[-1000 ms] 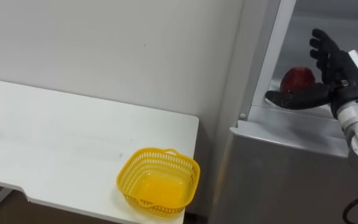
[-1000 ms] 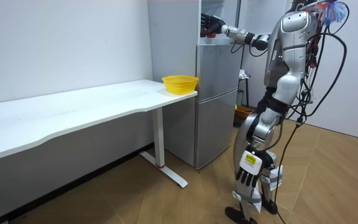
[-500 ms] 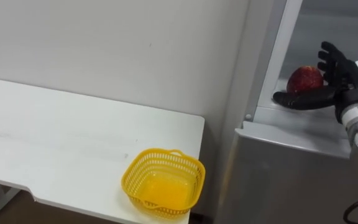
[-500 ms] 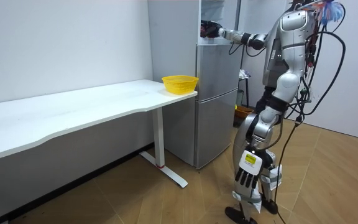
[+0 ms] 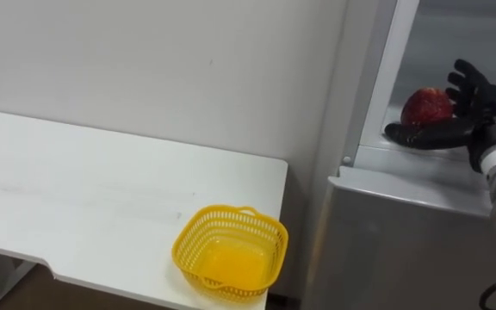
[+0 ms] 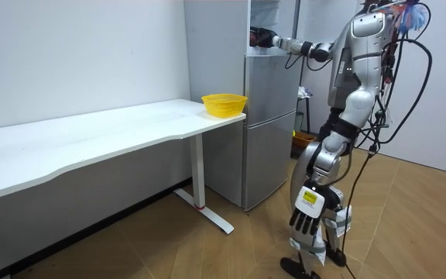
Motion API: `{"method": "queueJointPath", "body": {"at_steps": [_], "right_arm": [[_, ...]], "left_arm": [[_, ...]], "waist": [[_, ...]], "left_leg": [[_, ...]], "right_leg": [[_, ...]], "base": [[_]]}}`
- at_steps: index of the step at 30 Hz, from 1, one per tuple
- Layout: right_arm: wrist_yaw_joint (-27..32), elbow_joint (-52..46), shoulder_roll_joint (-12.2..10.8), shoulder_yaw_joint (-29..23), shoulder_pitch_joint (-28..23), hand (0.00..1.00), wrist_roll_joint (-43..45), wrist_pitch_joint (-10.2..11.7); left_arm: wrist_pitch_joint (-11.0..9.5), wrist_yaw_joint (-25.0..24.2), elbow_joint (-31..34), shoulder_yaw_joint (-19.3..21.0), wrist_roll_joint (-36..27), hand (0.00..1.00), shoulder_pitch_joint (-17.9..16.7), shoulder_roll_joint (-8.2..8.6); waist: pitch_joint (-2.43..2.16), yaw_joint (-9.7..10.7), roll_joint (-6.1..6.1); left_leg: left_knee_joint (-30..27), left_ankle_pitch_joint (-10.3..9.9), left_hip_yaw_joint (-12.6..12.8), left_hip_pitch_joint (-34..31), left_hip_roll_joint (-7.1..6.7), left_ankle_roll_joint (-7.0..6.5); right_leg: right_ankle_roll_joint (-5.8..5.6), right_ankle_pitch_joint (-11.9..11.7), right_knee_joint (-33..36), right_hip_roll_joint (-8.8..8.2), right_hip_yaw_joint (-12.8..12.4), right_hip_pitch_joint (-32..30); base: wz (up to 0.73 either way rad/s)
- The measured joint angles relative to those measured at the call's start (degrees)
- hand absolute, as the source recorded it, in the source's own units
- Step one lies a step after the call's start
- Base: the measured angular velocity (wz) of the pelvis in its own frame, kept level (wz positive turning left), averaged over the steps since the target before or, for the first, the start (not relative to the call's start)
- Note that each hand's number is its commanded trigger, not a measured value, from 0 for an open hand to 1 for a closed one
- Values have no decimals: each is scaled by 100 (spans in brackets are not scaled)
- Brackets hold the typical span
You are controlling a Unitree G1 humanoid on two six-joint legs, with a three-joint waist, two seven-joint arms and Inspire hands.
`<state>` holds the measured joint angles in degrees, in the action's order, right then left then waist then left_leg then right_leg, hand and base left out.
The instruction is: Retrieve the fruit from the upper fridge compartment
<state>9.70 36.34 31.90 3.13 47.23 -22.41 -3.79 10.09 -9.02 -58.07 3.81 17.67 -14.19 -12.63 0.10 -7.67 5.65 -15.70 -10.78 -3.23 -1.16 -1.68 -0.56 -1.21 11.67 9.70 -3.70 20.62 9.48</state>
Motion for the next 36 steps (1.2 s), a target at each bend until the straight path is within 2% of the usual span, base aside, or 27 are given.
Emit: {"method": "queueJointPath", "body": {"at_steps": [9, 14, 20, 26, 27, 29, 36], "right_arm": [[-140, 382, 4, 4, 220, 0, 79, 0], [-260, 446, 13, 4, 233, 0, 153, 0], [-692, 882, 43, 7, 449, 0, 184, -2], [-1061, 998, 99, 6, 472, 0, 266, -4], [-1119, 1000, 121, 7, 472, 3, 274, -6], [-1191, 1001, 154, 7, 471, 100, 277, -12], [-1359, 1024, 163, 8, 471, 100, 272, -35]], "left_arm": [[43, -8, 6, 49, 1, 0, 32, 30], [80, -37, 2, 54, -9, 0, 54, 23], [88, -68, -7, 53, -9, 0, 89, 4], [136, -74, -29, 48, -12, 0, 93, 1], [139, -74, -42, 48, -12, 0, 99, 1], [148, -76, -48, 46, -12, 0, 97, 1], [166, -175, -47, 45, -11, 0, 126, 0]], "waist": [[6, -15, 19], [-7, -5, 40], [12, 13, 120], [-3, 18, 149], [-3, 17, 149], [-3, 12, 149], [-2, 9, 148]], "left_leg": [[-1, 3, -1, -32, -4, -3], [0, 6, -13, -26, -7, -4], [8, 20, -12, -28, -6, -2], [13, 20, -11, -23, -5, -2], [13, 20, -10, -18, -5, -2], [13, 20, -10, -16, -5, -2], [13, 20, -9, 2, -2, -2]], "right_leg": [[0, 0, 4, -10, 81, -16], [0, 0, 5, -16, 158, -1], [0, 0, 4, -14, 149, 4], [0, 0, 5, -13, 144, 13], [0, 0, 5, -13, 141, 11], [0, 0, 5, -13, 141, 8], [0, 0, 4, -15, 143, 20]], "base": [[0], [0], [0], [0], [0], [0], [0]]}}
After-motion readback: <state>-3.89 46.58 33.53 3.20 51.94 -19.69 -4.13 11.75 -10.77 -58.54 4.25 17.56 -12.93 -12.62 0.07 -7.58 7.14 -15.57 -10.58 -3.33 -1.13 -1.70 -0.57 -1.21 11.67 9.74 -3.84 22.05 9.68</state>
